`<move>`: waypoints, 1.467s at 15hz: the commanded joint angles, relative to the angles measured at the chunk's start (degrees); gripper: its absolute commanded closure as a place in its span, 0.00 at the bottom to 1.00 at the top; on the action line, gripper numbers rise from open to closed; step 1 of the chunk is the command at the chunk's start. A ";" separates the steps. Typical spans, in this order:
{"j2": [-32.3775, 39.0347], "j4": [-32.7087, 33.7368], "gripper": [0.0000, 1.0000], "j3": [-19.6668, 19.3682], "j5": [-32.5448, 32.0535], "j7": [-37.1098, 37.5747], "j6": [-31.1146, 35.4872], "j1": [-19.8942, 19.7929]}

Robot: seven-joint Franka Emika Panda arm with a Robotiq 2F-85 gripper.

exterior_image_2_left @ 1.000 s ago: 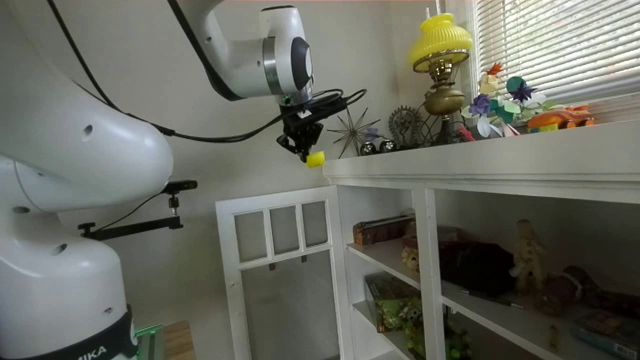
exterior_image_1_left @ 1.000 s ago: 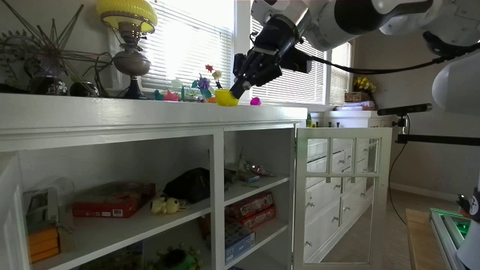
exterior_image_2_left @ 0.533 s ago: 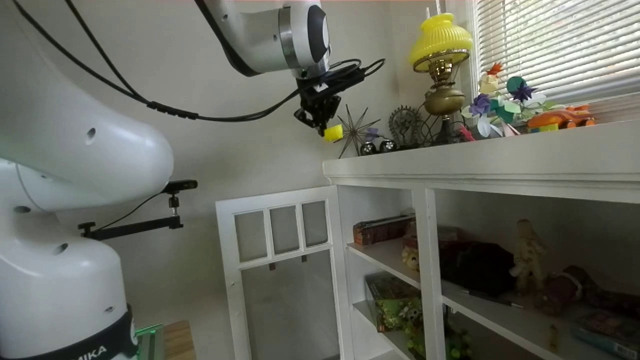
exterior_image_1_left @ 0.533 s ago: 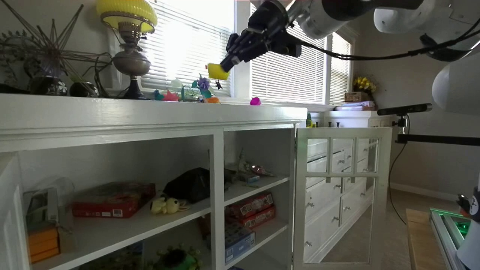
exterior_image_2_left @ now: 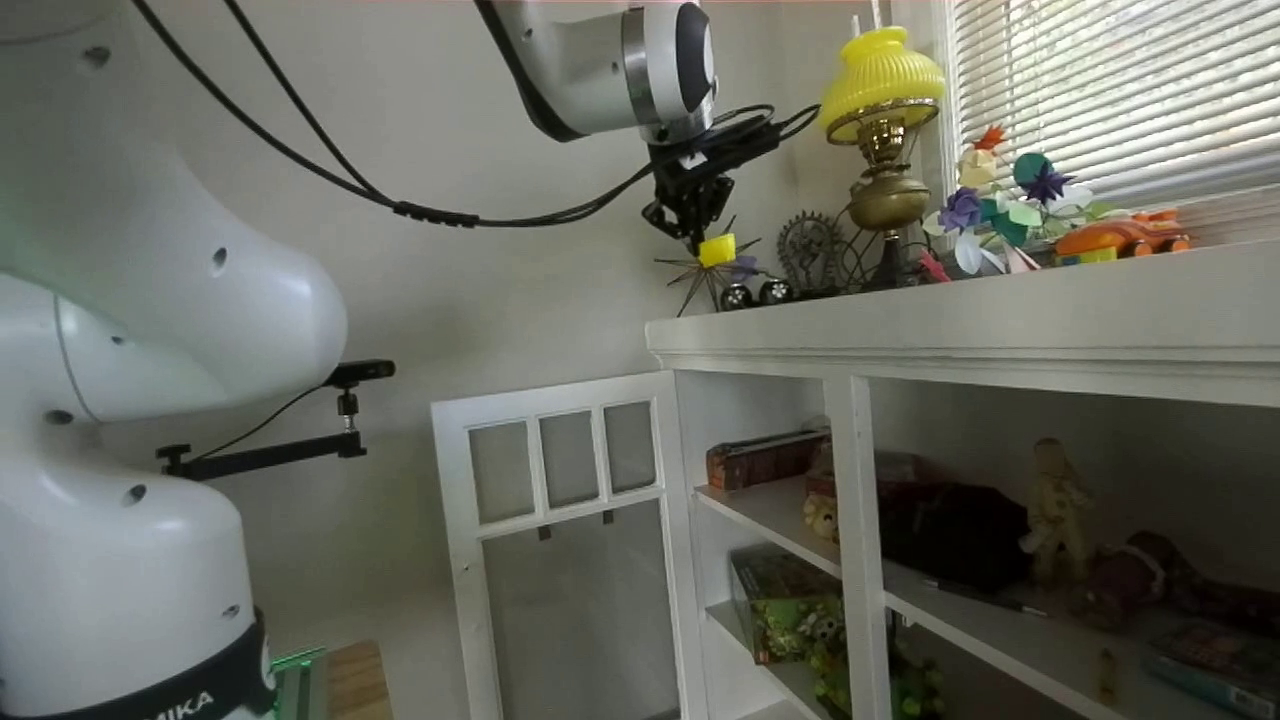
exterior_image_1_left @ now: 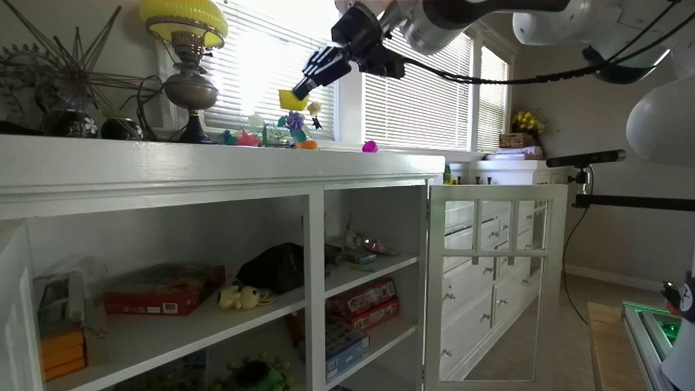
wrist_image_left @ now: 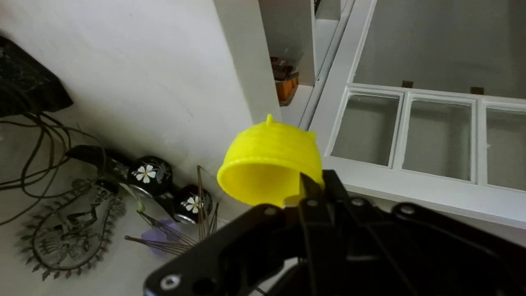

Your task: Remove the yellow bowl from the cabinet

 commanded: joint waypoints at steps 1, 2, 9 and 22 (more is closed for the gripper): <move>-4.69 6.39 0.98 -4.06 1.00 1.72 -0.32 4.58; -5.25 7.45 0.98 -5.03 1.40 1.84 -0.32 5.44; -7.57 11.36 0.98 -10.80 3.41 1.89 0.78 8.82; -11.48 15.79 0.98 -19.27 10.73 -0.20 2.08 13.85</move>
